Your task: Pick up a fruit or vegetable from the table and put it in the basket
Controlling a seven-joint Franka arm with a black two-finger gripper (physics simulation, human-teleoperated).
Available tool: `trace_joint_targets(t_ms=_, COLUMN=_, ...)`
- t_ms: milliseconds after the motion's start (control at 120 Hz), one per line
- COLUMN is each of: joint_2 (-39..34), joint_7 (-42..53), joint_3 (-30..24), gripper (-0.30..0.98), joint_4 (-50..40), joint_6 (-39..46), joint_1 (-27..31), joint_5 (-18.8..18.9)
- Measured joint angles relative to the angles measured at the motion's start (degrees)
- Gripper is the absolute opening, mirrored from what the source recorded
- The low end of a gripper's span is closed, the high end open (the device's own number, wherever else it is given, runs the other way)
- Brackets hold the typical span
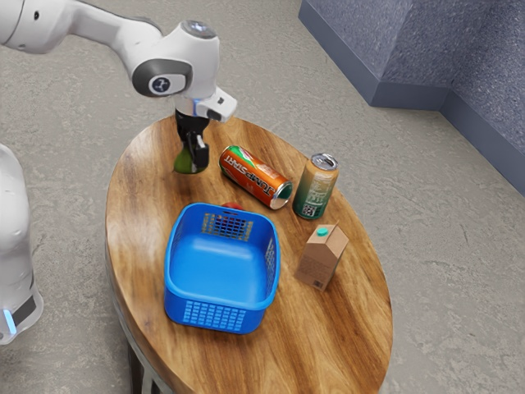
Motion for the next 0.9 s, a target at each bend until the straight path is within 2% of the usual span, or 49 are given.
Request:
trace_joint_targets(t_ms=133, joint_2=-2.11, joint_7=-1.86, joint_3=-2.68, gripper=0.14, joint_4=1.64, joint_6=-1.59, joint_1=-2.15, joint_5=-0.24)
trace_joint_targets(t_ms=258, joint_2=-8.27, joint_7=-4.17, joint_3=-4.28, gripper=0.14, joint_4=4.53, joint_6=-6.0, joint_1=-6.41, joint_5=-2.45)
trace_joint_targets(t_ms=333, joint_2=-10.4, joint_7=-5.53, joint_3=-7.42, gripper=0.15, joint_4=5.57, joint_6=-8.84, joint_1=-7.2, joint_5=-5.39)
trace_joint_targets(t_ms=450, joint_2=-10.03, joint_7=-7.83, joint_3=-15.34, gripper=0.14, joint_4=6.92, joint_6=-11.62, joint_1=-7.61, joint_5=-10.66)
trace_joint_targets(t_ms=617, joint_2=-9.18, joint_7=-11.0, joint_3=-23.08, gripper=0.14, joint_4=9.3, joint_6=-13.59, joint_1=-7.55, joint_5=-15.25)
trace_joint_targets(t_ms=900, joint_2=-6.9, joint_7=-15.49, joint_3=-29.54, gripper=0.14, joint_4=9.95, joint_6=-13.96, joint_1=-5.2, joint_5=-20.85)
